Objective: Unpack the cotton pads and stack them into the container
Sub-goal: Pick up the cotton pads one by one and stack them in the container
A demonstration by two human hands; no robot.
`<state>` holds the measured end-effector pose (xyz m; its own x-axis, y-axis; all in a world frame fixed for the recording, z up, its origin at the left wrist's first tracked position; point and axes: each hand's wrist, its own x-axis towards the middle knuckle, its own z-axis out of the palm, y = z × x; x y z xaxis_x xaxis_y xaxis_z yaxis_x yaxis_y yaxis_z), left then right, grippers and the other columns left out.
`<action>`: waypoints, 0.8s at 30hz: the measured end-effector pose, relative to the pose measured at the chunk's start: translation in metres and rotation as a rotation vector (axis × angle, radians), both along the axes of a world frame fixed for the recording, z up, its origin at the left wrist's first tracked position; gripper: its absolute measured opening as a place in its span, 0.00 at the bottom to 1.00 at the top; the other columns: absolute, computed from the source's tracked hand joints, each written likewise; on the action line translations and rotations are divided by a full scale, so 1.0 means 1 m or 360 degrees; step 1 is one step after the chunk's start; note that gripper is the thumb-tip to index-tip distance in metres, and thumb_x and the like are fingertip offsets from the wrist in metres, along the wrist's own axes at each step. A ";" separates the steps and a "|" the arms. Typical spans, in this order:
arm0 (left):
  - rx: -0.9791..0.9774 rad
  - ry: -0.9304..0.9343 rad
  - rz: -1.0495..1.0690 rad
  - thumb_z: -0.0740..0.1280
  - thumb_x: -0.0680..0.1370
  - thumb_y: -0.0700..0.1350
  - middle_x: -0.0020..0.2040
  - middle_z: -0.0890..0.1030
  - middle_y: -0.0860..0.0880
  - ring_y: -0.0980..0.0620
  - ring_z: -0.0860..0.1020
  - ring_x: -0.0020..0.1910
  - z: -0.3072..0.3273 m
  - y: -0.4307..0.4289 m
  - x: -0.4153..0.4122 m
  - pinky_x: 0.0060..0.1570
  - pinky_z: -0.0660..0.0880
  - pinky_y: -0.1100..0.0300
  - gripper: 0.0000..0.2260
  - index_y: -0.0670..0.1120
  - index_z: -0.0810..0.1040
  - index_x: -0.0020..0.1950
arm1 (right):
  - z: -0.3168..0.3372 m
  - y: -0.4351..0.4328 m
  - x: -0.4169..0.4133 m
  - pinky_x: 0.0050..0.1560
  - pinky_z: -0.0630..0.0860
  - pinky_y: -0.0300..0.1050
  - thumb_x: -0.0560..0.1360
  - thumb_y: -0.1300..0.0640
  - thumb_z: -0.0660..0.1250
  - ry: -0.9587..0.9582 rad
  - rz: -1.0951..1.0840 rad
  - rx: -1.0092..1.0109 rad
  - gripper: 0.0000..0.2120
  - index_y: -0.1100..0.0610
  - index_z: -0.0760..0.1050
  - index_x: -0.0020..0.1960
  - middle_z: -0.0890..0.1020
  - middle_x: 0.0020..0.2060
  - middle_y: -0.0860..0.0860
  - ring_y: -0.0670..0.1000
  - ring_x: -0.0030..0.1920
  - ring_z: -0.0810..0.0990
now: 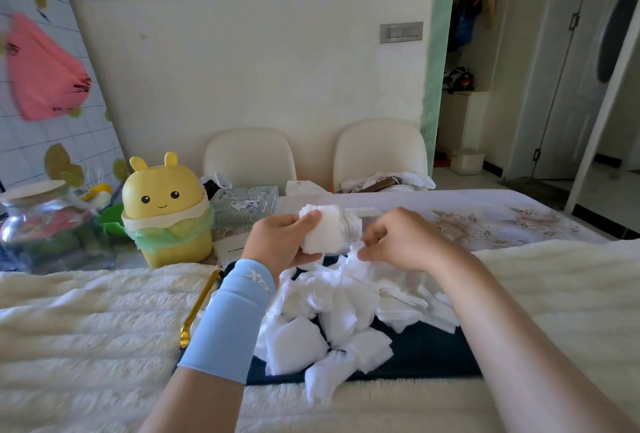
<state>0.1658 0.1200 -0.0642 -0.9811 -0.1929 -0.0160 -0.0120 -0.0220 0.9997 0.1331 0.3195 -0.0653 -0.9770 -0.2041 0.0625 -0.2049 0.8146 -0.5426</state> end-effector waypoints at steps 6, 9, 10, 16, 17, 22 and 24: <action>-0.0008 0.0079 0.0156 0.72 0.77 0.46 0.47 0.83 0.44 0.43 0.84 0.49 0.000 -0.006 -0.004 0.42 0.84 0.53 0.07 0.44 0.82 0.42 | 0.017 0.007 0.005 0.44 0.78 0.36 0.75 0.61 0.74 -0.0056 0.0164 -0.1079 0.03 0.56 0.83 0.49 0.87 0.45 0.54 0.48 0.43 0.83; -0.0033 0.0074 0.0179 0.71 0.78 0.46 0.51 0.81 0.42 0.40 0.83 0.52 0.000 -0.006 -0.004 0.42 0.84 0.53 0.07 0.45 0.80 0.42 | 0.020 0.006 0.008 0.44 0.80 0.39 0.76 0.65 0.72 -0.0186 0.0334 -0.1354 0.05 0.58 0.81 0.50 0.84 0.40 0.50 0.48 0.41 0.81; -0.0007 0.0053 0.0179 0.70 0.78 0.46 0.53 0.81 0.41 0.39 0.82 0.53 0.001 -0.005 -0.003 0.44 0.83 0.52 0.07 0.45 0.80 0.42 | 0.020 0.004 0.008 0.44 0.80 0.40 0.76 0.67 0.71 -0.0229 0.0375 -0.1417 0.06 0.58 0.81 0.51 0.83 0.40 0.50 0.48 0.40 0.80; 0.0180 -0.0076 -0.0041 0.69 0.79 0.46 0.55 0.81 0.38 0.42 0.84 0.45 0.003 -0.004 0.002 0.43 0.84 0.53 0.09 0.40 0.80 0.52 | 0.023 -0.006 0.013 0.41 0.79 0.42 0.76 0.73 0.67 -0.0351 0.0552 -0.1696 0.15 0.60 0.77 0.60 0.82 0.40 0.51 0.48 0.36 0.83; 0.0193 -0.0076 -0.0113 0.68 0.80 0.47 0.54 0.82 0.38 0.42 0.84 0.44 0.004 -0.001 0.004 0.41 0.84 0.54 0.11 0.39 0.80 0.55 | 0.024 -0.010 0.014 0.38 0.78 0.40 0.76 0.73 0.67 -0.0326 0.0544 -0.1693 0.17 0.60 0.77 0.61 0.82 0.39 0.50 0.47 0.36 0.83; 0.0434 -0.0049 -0.0436 0.66 0.79 0.54 0.53 0.85 0.41 0.45 0.85 0.49 0.011 0.006 0.008 0.43 0.83 0.55 0.19 0.40 0.81 0.59 | 0.020 -0.024 0.014 0.33 0.72 0.38 0.74 0.73 0.66 -0.0108 0.0199 -0.1433 0.22 0.55 0.78 0.64 0.84 0.36 0.48 0.47 0.36 0.83; 0.0248 0.0035 -0.0448 0.71 0.77 0.48 0.51 0.86 0.42 0.47 0.85 0.49 0.010 0.004 0.009 0.45 0.82 0.59 0.16 0.39 0.81 0.58 | 0.021 -0.026 0.014 0.32 0.72 0.38 0.74 0.72 0.64 -0.0070 0.0102 -0.1410 0.23 0.54 0.78 0.63 0.84 0.38 0.50 0.47 0.34 0.82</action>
